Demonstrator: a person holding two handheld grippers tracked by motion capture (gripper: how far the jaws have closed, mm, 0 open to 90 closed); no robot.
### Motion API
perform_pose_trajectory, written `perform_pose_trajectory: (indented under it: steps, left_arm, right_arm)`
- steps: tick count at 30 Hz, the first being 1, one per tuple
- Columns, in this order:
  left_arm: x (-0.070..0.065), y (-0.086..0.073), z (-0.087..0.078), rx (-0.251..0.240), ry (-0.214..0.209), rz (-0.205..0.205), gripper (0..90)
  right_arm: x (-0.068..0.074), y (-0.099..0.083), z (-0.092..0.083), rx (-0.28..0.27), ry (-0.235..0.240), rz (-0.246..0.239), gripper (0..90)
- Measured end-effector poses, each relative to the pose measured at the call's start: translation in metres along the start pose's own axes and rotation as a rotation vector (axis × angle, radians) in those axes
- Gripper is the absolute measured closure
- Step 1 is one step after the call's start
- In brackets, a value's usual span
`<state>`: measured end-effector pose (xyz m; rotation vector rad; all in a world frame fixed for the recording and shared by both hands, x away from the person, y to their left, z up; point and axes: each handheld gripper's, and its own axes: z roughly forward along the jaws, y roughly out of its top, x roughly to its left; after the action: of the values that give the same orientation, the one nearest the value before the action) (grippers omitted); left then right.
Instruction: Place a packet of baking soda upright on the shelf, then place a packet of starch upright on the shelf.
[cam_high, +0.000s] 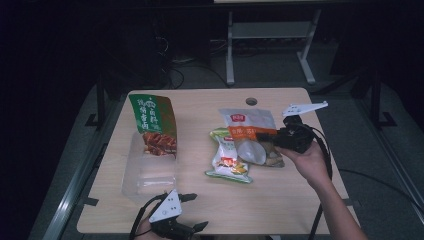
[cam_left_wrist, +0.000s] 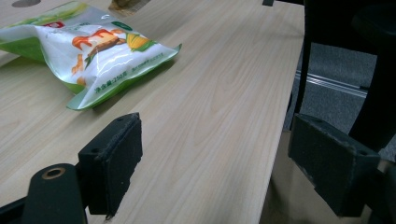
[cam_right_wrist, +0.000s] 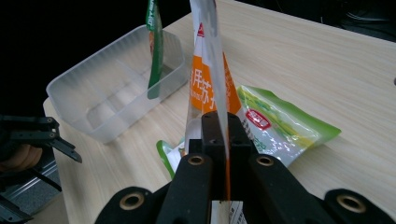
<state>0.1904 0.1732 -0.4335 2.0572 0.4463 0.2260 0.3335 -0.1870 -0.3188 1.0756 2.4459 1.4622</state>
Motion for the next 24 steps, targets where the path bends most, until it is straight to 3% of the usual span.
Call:
perform_pose_trajectory:
  steps: [12, 24]
  left_arm:
    - [0.000, 0.001, 0.000, 0.001, -0.007, 0.001, 17.3]
    - [-0.001, 0.001, 0.000, 0.005, -0.011, 0.013, 17.3]
  right_arm:
    - [0.015, 0.012, 0.013, 0.012, 0.032, -0.026, 90.0]
    - [0.038, 0.033, 0.031, 0.002, 0.084, -0.071, 90.0]
